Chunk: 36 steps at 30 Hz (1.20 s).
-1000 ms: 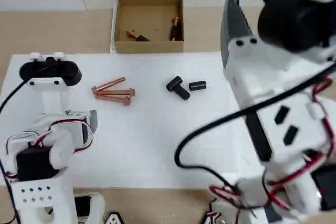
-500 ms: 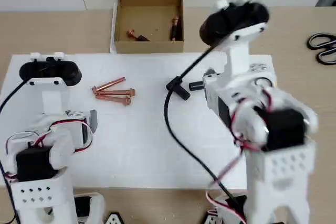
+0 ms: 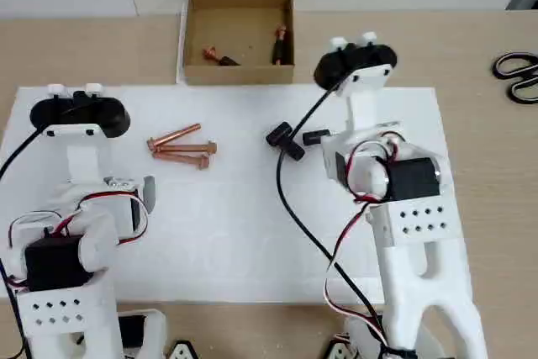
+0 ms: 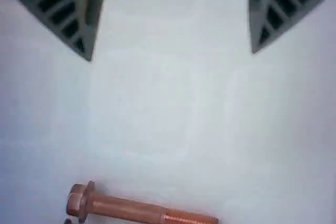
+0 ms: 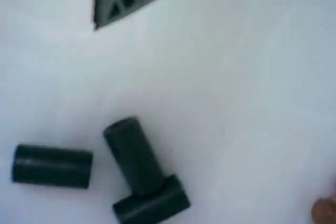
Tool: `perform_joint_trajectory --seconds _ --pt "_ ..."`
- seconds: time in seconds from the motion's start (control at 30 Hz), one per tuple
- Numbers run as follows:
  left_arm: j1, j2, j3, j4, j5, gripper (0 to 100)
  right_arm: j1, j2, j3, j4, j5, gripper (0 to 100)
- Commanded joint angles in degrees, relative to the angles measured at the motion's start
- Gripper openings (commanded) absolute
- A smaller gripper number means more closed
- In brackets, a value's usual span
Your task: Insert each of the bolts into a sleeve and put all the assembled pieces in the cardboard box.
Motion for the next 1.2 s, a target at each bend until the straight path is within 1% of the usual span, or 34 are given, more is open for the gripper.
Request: perform_joint_trajectory --seconds 0.0,0.07,0.17,0.27,0.33,0.4,0.53,0.63,0.8,0.93,1.17 --pt "-0.1 -0.7 -0.5 -0.3 0.0 18 0.6 0.7 1.8 -6.6 0.4 17.0" --pt "-0.1 -0.7 -0.3 0.0 0.0 18 0.7 2.9 3.9 -10.4 0.3 16.9" --pt "-0.2 -0.7 -0.3 0.1 0.0 18 0.4 6.6 4.6 -11.7 0.6 16.9" --pt "-0.3 -0.7 -0.3 0.4 0.0 18 0.4 10.7 2.3 -13.4 0.9 16.9" --pt "-0.2 -0.7 -0.3 0.8 0.0 18 0.0 13.5 -0.8 -13.1 2.6 16.9" --pt "-0.3 -0.7 -0.3 0.8 0.0 18 -1.5 16.6 -4.1 -11.7 5.1 16.9" --pt "-0.3 -0.7 -0.3 0.8 0.2 18 -6.2 24.1 -11.5 -6.5 13.2 16.9" --pt "-0.3 -0.7 -0.3 0.8 0.2 18 -7.7 30.3 -17.2 -3.9 16.4 16.9" --pt "-0.3 -0.7 -0.2 0.9 0.2 18 -7.9 40.0 -27.2 0.7 17.2 16.8" --pt "-0.3 -0.7 -0.2 0.9 0.2 18 -9.5 46.1 -32.7 2.9 18.1 16.8" --pt "-0.4 -0.7 -0.2 0.9 0.2 18 -12.6 52.2 -35.3 2.6 18.2 16.8"
